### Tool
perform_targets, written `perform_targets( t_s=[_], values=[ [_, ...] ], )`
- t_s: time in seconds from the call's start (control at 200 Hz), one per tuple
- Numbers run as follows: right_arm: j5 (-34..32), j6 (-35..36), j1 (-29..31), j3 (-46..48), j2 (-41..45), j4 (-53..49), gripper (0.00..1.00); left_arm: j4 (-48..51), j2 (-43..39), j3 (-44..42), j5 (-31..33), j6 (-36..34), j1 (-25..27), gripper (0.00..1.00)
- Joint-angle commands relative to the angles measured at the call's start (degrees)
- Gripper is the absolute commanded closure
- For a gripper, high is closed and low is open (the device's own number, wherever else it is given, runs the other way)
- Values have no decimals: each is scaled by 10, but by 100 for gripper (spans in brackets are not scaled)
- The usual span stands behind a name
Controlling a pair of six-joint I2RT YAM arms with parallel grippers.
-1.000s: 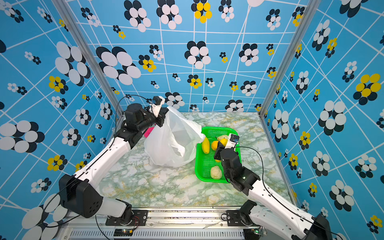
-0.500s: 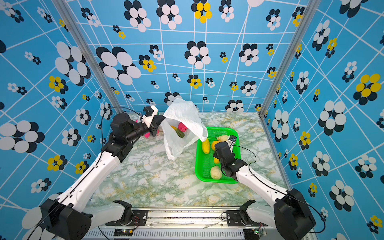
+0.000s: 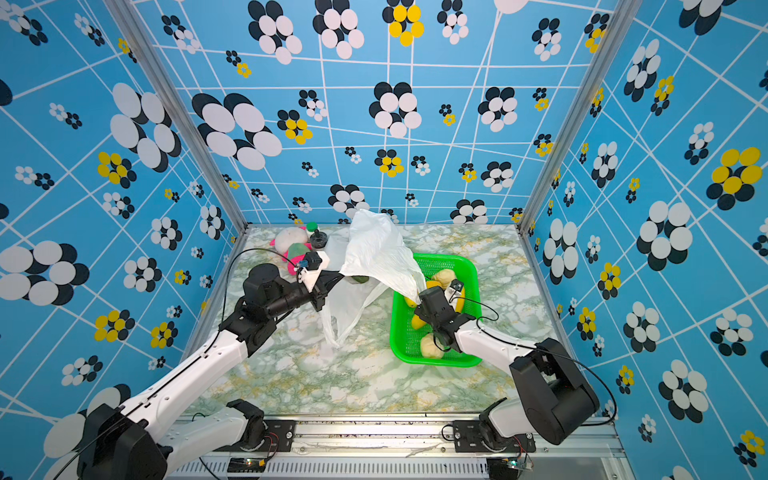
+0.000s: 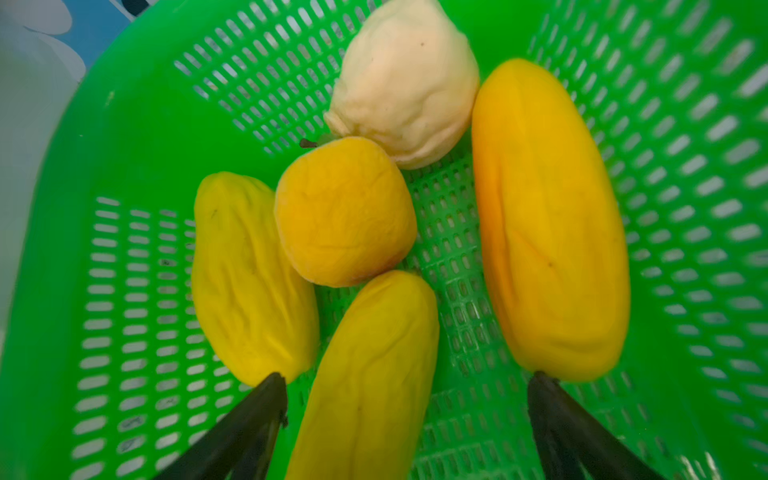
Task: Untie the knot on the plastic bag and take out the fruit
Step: 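Open the right gripper to drop the yellow fruit into the basket, then move the right gripper back into the bag above the pink and green-orange fruits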
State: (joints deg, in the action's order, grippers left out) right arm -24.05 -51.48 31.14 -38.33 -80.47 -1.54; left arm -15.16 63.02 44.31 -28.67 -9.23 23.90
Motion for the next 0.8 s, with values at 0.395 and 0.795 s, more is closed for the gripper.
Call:
perform_targets(
  t_s=[0.395, 0.795],
  values=[
    [-36, 297, 185, 70, 336, 118, 35, 16, 0, 44, 114, 88, 11, 100],
    [90, 369, 290, -52, 153, 127, 56, 38, -19, 43, 122, 110, 17, 100]
  ],
)
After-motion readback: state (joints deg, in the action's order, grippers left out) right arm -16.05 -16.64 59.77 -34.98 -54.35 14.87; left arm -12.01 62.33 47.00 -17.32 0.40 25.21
